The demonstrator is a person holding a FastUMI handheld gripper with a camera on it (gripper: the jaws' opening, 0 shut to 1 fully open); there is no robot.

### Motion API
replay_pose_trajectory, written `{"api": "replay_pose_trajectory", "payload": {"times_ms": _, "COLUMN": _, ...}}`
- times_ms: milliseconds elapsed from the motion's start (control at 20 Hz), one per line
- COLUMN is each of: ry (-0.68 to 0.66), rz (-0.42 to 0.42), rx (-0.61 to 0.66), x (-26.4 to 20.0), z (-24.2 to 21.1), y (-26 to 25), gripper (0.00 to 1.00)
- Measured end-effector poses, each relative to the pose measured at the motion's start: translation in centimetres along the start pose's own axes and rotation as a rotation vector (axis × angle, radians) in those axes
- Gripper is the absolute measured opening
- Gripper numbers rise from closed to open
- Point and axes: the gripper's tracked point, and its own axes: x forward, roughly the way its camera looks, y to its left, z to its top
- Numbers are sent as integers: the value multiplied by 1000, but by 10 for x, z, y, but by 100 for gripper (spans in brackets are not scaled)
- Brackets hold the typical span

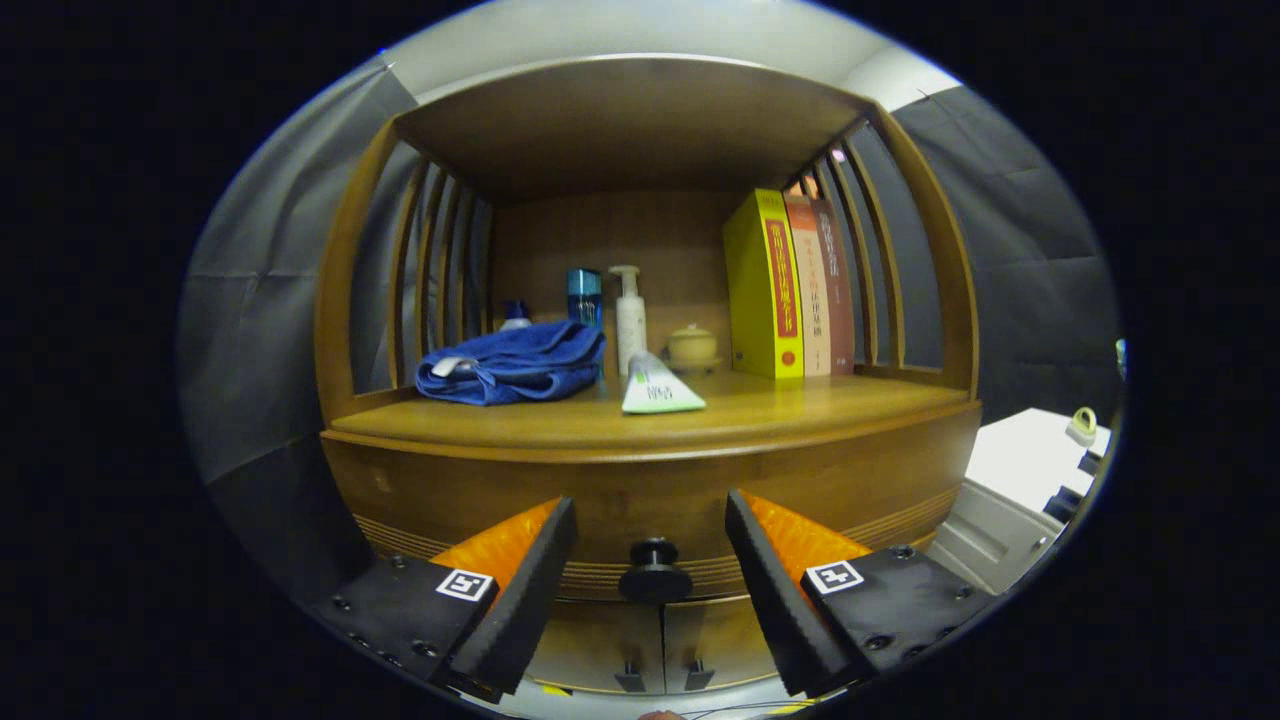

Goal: Pull open the drawer, take out the items inside it, and place them on the countertop above the cabinet.

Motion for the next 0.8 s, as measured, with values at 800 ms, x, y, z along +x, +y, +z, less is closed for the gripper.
{"api": "replay_pose_trajectory", "payload": {"times_ms": 800, "ry": -127, "rz": 108, "rx": 64, "x": -157, "z": 146, "y": -31, "gripper": 98}}
